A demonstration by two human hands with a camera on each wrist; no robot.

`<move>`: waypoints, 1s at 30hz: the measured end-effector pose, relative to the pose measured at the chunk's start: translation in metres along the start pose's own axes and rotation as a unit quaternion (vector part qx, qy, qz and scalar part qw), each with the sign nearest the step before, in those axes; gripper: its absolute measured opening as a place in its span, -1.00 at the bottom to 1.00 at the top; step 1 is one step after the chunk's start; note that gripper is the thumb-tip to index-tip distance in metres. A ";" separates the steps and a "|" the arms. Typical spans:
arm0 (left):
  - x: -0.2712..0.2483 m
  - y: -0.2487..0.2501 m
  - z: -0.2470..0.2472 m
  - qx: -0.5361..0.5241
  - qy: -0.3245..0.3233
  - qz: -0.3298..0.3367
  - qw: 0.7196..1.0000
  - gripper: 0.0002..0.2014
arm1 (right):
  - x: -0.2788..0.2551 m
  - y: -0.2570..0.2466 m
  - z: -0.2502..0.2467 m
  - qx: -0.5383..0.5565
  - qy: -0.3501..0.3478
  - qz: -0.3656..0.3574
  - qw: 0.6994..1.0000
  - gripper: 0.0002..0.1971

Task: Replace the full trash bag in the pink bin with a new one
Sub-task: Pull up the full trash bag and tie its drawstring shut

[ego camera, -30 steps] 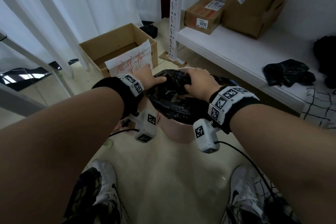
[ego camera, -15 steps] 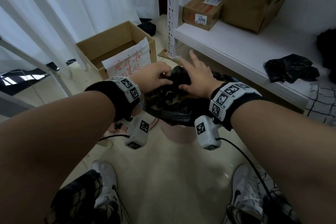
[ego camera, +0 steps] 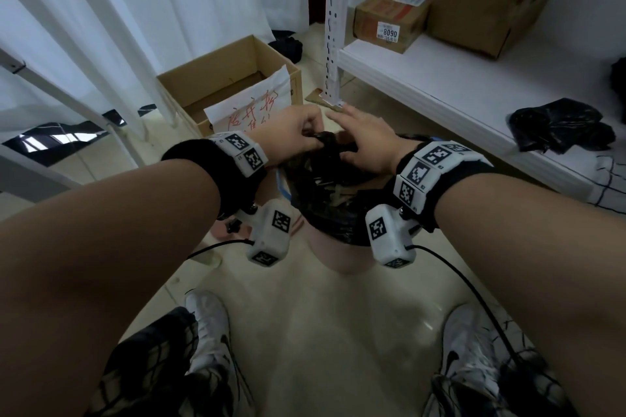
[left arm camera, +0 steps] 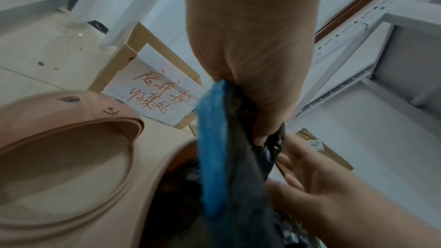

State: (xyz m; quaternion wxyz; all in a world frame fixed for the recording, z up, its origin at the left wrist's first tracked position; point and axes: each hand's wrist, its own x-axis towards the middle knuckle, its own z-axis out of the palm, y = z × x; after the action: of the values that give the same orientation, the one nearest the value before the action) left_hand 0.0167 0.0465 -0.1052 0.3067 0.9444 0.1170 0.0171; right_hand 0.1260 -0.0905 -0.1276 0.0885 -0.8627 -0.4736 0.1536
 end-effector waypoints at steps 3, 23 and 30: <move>0.001 0.007 0.001 -0.011 0.009 0.037 0.999 -0.80 | 0.006 -0.005 0.006 0.009 -0.064 0.017 0.998 -0.31; 0.019 -0.008 -0.003 0.202 0.042 -0.156 0.966 -0.67 | -0.046 0.029 -0.027 -0.229 0.027 0.154 0.961 -0.71; 0.020 0.032 0.023 0.210 -0.021 0.014 0.977 -0.32 | -0.054 0.027 -0.032 -0.124 0.113 0.039 0.985 -0.81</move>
State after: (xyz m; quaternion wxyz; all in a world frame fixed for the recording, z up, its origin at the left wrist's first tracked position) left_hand 0.0456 0.0127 -0.1065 0.1033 0.9895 0.0978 -0.0236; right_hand 0.1315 -0.1509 -0.0960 0.0280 -0.8964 -0.4424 -0.0009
